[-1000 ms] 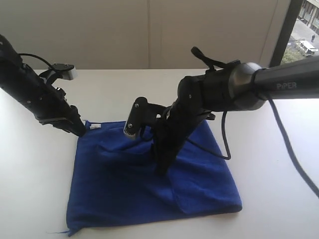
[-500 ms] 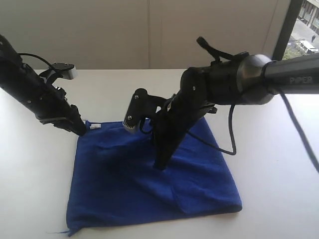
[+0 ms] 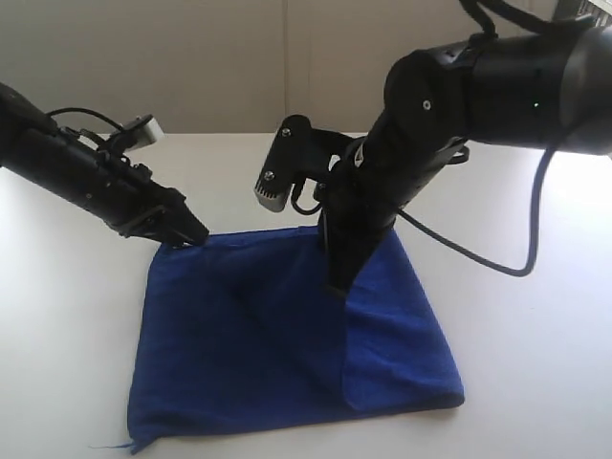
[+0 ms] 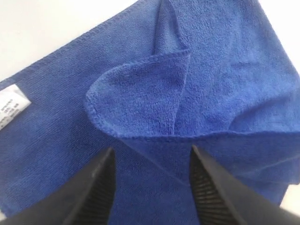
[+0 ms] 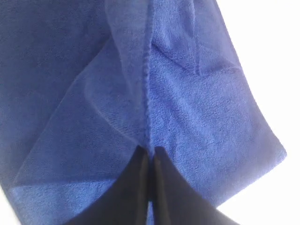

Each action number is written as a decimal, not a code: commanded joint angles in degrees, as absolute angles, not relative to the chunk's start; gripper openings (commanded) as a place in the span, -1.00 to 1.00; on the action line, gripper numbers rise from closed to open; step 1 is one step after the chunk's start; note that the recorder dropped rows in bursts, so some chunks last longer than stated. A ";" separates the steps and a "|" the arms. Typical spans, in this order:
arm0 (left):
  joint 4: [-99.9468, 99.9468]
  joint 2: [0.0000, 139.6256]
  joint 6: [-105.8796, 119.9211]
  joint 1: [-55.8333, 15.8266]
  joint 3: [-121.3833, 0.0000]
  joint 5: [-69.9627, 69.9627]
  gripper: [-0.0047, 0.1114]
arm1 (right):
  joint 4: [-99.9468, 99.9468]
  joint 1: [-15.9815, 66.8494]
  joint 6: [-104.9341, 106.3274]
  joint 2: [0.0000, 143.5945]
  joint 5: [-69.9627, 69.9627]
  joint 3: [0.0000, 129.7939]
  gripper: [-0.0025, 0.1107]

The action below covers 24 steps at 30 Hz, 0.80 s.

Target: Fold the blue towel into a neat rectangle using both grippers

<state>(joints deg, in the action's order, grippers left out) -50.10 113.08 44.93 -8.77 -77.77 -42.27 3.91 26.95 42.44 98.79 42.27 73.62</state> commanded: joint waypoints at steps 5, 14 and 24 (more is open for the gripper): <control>-56.30 117.11 45.21 -8.75 -78.02 -43.29 0.15 | -5.11 26.87 33.91 96.10 47.14 73.60 -0.96; -70.70 119.32 48.35 -8.75 -78.02 -42.44 0.15 | -6.26 26.87 33.66 95.27 49.16 73.60 -0.96; -66.41 119.43 76.65 -8.75 -78.02 -44.59 0.14 | -16.70 26.87 23.86 93.10 50.68 73.60 -0.96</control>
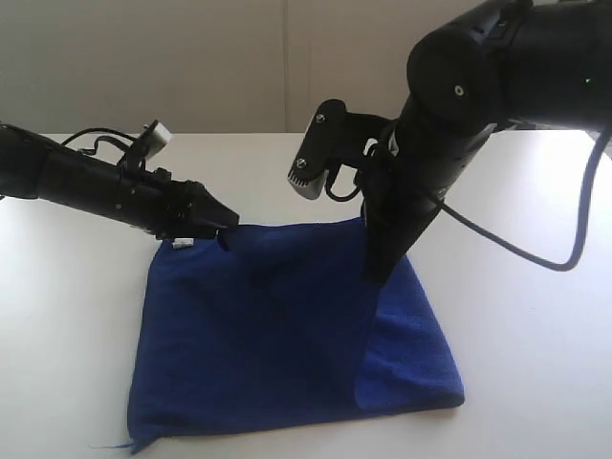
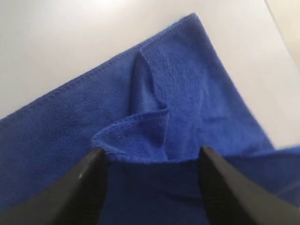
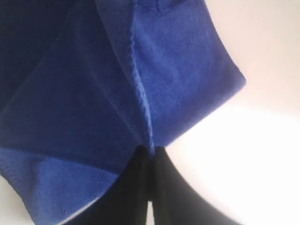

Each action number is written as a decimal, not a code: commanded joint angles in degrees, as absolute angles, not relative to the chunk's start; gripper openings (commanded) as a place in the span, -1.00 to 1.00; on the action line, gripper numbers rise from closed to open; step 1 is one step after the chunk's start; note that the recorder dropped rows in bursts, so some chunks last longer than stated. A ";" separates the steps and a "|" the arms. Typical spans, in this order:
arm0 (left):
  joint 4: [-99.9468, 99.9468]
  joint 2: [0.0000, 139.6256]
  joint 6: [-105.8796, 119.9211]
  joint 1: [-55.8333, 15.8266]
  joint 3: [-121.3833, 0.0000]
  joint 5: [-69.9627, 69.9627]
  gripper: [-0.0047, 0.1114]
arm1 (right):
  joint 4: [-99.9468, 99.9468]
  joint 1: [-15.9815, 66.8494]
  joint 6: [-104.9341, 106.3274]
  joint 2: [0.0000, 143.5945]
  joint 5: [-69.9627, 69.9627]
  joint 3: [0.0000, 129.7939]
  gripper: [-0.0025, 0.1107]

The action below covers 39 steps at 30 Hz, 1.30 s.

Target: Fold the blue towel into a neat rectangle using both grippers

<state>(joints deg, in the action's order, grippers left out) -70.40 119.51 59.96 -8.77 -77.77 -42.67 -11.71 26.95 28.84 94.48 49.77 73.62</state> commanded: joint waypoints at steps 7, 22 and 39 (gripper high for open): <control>-65.72 119.43 103.33 -8.75 -78.02 -44.74 0.08 | -16.81 26.87 23.73 92.98 51.35 73.60 -0.96; -70.13 120.19 118.63 -8.75 -77.72 -41.72 -0.02 | -16.81 26.87 23.73 92.98 51.24 73.60 -0.96; -75.36 122.68 121.23 -8.85 -77.72 -41.60 -0.05 | -16.81 26.87 23.73 92.98 50.79 73.60 -0.96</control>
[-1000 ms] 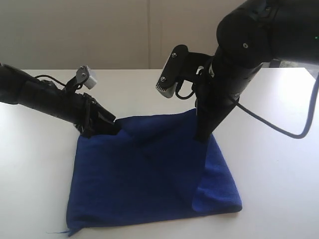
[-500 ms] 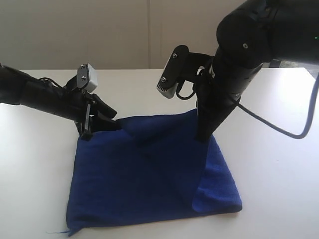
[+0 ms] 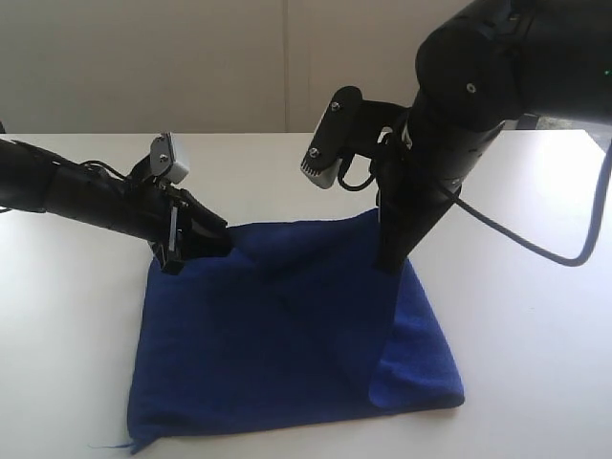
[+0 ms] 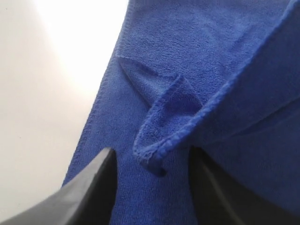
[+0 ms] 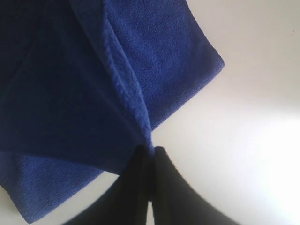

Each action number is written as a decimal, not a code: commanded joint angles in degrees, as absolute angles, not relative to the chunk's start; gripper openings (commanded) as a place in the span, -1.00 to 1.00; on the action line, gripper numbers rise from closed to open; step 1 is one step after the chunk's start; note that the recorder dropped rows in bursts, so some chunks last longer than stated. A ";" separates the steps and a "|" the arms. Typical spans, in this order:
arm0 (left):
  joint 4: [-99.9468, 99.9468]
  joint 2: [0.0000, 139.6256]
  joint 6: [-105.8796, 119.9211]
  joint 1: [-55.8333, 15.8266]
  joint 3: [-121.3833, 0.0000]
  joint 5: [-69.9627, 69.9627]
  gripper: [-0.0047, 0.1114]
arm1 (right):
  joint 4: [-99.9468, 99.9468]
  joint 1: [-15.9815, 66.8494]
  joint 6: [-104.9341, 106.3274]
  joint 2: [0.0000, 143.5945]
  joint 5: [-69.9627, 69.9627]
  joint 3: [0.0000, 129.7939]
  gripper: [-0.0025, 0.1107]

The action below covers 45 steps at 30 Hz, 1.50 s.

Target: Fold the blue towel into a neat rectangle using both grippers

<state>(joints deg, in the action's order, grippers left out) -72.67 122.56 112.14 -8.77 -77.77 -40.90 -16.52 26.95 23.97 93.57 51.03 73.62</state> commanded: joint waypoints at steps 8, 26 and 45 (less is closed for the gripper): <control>-75.36 122.68 121.23 -8.85 -77.72 -41.60 -0.23 | -16.81 26.87 23.73 92.98 50.79 73.60 -0.96; -71.58 122.77 121.23 -8.85 -77.72 -41.73 0.01 | -18.67 26.87 21.75 92.29 51.26 73.60 -0.96; -71.95 122.77 121.23 -13.02 -77.72 -32.75 0.01 | -19.36 26.87 20.40 91.89 52.18 73.60 -0.96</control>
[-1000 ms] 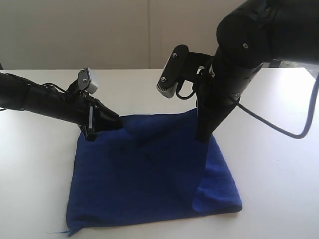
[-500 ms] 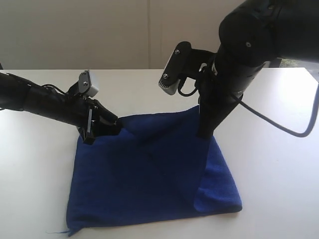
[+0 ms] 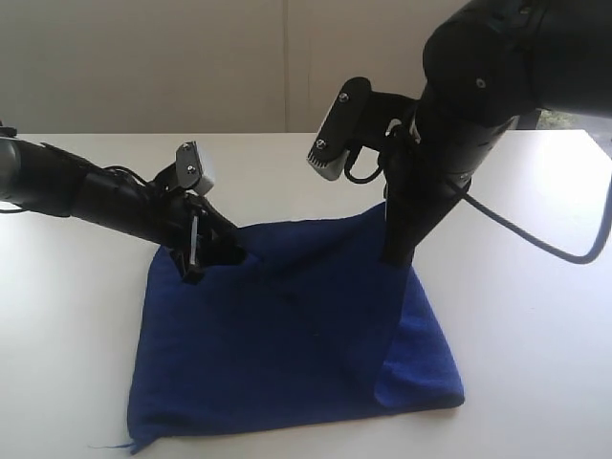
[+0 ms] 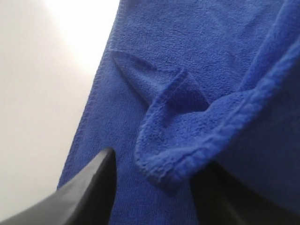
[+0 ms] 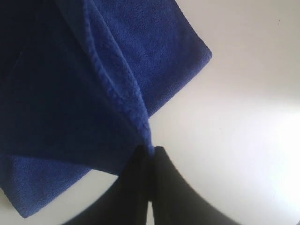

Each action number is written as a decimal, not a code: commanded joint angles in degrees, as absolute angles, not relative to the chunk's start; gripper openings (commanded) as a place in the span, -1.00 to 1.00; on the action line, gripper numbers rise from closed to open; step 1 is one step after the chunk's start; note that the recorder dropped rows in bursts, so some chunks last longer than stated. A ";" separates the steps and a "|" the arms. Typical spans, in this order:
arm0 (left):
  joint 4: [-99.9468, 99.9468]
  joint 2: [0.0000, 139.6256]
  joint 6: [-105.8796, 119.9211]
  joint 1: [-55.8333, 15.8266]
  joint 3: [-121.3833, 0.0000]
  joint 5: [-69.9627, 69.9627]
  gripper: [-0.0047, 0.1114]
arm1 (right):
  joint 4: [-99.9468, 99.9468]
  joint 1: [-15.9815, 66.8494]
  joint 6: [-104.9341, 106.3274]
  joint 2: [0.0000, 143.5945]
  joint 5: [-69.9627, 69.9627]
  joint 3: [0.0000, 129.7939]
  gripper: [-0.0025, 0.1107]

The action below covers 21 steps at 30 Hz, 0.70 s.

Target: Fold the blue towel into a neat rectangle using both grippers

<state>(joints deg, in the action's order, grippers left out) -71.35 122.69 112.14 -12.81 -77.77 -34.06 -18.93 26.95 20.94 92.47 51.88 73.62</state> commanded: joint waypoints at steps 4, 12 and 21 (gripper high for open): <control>-71.95 122.77 121.23 -13.02 -77.72 -32.50 -0.02 | -19.36 26.87 20.40 91.89 52.18 73.60 -0.96; -71.95 122.77 121.23 -13.28 -77.72 -33.13 -0.43 | -19.36 26.87 20.42 91.89 52.07 73.60 -0.96; -71.69 122.31 121.23 -13.28 -77.72 -29.52 -0.81 | -18.64 26.87 20.37 91.59 52.77 73.60 -0.96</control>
<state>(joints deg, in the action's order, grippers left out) -71.35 122.69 112.14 -12.92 -77.77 -31.63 -18.93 26.95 20.76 92.47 51.97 73.62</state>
